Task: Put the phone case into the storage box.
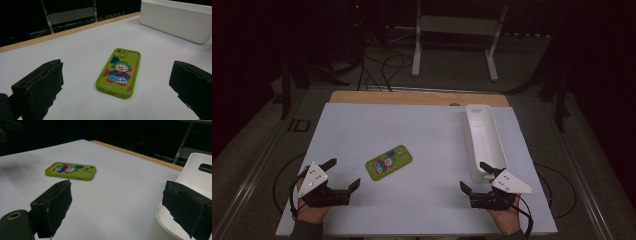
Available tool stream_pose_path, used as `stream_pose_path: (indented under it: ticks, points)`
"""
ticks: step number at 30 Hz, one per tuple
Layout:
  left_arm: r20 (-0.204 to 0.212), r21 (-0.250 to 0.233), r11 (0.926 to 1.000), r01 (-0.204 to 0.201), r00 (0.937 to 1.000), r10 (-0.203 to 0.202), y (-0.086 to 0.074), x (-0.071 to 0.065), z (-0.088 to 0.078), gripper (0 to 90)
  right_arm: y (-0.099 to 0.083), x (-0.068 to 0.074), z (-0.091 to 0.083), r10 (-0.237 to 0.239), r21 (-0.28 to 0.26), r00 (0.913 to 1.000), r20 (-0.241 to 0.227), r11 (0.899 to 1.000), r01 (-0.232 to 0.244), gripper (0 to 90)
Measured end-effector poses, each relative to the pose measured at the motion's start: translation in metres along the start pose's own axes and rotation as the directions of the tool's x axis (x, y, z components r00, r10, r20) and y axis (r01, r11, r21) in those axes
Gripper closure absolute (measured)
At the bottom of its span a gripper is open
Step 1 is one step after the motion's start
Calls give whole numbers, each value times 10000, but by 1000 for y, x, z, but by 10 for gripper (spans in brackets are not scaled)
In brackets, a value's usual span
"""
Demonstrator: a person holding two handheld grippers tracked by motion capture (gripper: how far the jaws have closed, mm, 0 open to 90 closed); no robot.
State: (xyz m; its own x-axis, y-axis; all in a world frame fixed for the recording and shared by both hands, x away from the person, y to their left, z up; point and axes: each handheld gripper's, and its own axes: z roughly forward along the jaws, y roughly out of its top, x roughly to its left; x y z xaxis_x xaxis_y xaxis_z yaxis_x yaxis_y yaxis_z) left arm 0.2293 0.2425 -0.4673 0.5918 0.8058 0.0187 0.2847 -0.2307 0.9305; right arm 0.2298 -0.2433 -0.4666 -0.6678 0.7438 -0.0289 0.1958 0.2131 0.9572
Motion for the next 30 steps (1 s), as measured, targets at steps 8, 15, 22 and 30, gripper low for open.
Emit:
stream_pose_path:
  ticks: [8, 15, 22, 30]
  points:
    - [64, 54, 10000, 23, 10000, -23, 1, 1, 1, 0, -1, 0, 0, 9, 54, 10000, 66, 10000, -10, 84]
    - [88, 114, 9999, 5, 10000, -6, 1, 0, 1, 0, -1, 1, 0, -21, 109, 9999, 98, 9999, 20, 84]
    - [38, 143, 9999, -23, 10000, 23, 2, 0, 0, 0, -1, 2, 0, -15, 145, 10000, 27, 9999, 14, 84]
    - [52, 255, 9996, 74, 10000, -75, 5, 0, 3, 0, -1, 0, 1, 273, 59, 9996, -56, 9996, -273, 84]
